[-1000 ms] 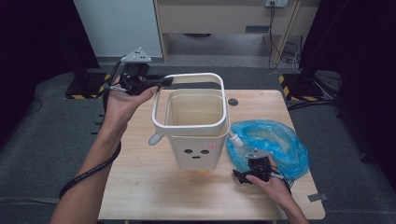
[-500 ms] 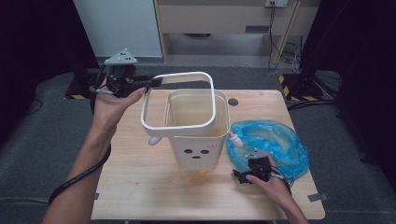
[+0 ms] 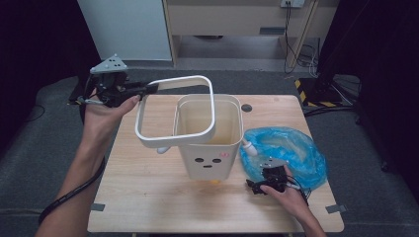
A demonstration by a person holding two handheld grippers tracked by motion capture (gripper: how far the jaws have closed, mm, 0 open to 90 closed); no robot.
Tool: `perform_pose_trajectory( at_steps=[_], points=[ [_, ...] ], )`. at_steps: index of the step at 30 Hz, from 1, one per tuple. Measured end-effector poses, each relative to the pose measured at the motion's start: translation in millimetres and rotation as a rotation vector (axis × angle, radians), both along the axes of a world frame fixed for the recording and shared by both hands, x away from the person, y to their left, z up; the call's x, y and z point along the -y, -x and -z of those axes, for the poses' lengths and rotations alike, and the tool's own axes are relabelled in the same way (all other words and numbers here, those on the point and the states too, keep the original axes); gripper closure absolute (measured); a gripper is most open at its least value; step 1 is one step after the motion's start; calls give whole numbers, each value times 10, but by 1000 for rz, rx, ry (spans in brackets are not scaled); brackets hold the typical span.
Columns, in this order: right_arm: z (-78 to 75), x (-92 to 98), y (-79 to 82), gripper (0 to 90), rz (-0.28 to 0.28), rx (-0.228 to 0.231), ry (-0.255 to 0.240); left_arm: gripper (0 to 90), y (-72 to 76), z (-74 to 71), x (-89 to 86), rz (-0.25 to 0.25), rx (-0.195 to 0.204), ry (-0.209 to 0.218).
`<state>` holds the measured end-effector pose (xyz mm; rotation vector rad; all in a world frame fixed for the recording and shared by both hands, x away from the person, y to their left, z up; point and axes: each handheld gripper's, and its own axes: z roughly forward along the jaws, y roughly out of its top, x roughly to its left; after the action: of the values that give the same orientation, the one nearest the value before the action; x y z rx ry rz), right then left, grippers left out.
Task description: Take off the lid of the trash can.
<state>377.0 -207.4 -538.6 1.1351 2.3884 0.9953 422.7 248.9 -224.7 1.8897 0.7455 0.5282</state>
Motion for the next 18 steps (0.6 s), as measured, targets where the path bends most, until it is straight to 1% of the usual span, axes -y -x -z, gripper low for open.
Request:
perform_pose_trajectory(
  at_steps=[3,7,9,18],
  points=[
    [0,0,0,7,0,0,0,763,25,4,-71,-10,4,2],
    [0,0,0,7,0,0,0,763,54,19,-168,-31,9,19],
    [0,0,0,7,0,0,0,763,60,30,-212,-36,8,19],
    [0,0,0,7,0,0,0,763,89,68,-363,-58,14,35]
  ],
)
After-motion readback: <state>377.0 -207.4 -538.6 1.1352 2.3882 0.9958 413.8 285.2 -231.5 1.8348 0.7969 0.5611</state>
